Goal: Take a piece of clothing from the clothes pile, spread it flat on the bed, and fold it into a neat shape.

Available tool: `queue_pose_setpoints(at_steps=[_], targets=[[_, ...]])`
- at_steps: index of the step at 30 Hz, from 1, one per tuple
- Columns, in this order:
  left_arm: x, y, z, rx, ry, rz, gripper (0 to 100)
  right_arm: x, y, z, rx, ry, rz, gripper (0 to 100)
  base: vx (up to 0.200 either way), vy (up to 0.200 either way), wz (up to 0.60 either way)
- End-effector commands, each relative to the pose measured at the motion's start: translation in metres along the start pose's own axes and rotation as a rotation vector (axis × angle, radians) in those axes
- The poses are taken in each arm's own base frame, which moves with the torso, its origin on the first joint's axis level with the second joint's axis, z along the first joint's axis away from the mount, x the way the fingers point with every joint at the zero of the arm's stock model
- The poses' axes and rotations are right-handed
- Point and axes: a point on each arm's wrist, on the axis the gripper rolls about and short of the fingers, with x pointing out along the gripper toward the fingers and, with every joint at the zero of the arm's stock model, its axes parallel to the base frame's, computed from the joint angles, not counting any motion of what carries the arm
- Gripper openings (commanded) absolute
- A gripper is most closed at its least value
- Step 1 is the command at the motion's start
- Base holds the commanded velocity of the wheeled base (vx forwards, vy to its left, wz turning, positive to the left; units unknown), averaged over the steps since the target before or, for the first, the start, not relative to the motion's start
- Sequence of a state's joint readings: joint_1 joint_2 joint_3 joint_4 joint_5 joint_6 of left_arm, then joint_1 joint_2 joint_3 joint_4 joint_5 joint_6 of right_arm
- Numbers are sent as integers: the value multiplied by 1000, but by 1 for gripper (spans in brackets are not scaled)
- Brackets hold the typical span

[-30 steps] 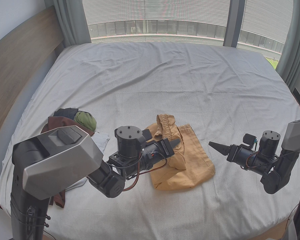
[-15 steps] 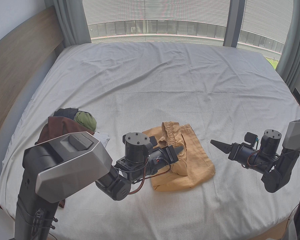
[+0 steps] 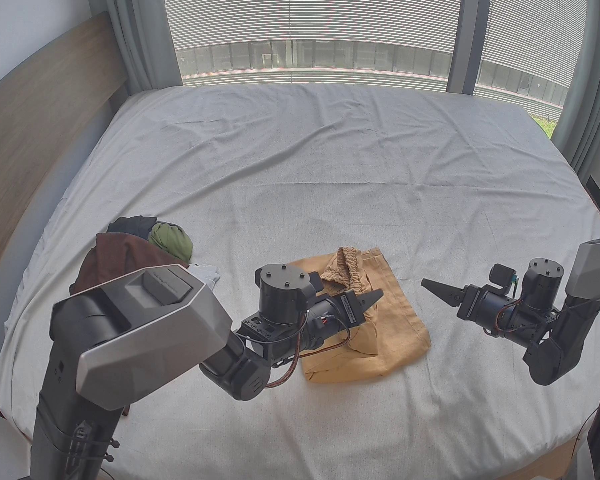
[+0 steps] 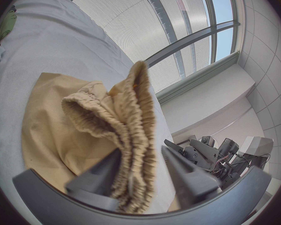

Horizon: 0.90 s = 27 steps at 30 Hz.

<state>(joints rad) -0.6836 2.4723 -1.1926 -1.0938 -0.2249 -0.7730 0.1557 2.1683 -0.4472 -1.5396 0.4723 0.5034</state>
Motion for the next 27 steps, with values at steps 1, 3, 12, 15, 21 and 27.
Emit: queue_pose_setpoints(at_steps=[1, 3, 12, 15, 21, 27], targets=[[2, 1, -2, 5, -5, 5, 100, 0, 0, 0, 0, 0, -1, 100, 0, 0, 0], [3, 5, -5, 29, -17, 31, 100, 0, 0, 0, 3, 1, 4, 100, 0, 0, 0], [-1, 20, -15, 52, -25, 73, 100, -1, -1, -2, 7, 12, 5, 100, 0, 0, 0], [-14, 22, -5, 56, -48, 89, 100, -1, 0, -3, 8, 15, 5, 100, 0, 0, 0], [-64, 13, 30, 119, -134, 110, 100, 0, 2, -6, 8, 27, 10, 100, 0, 0, 0], [-108, 0, 58, 154, -211, 115, 100, -1, 5, -8, 6, 34, 10, 100, 0, 0, 0]])
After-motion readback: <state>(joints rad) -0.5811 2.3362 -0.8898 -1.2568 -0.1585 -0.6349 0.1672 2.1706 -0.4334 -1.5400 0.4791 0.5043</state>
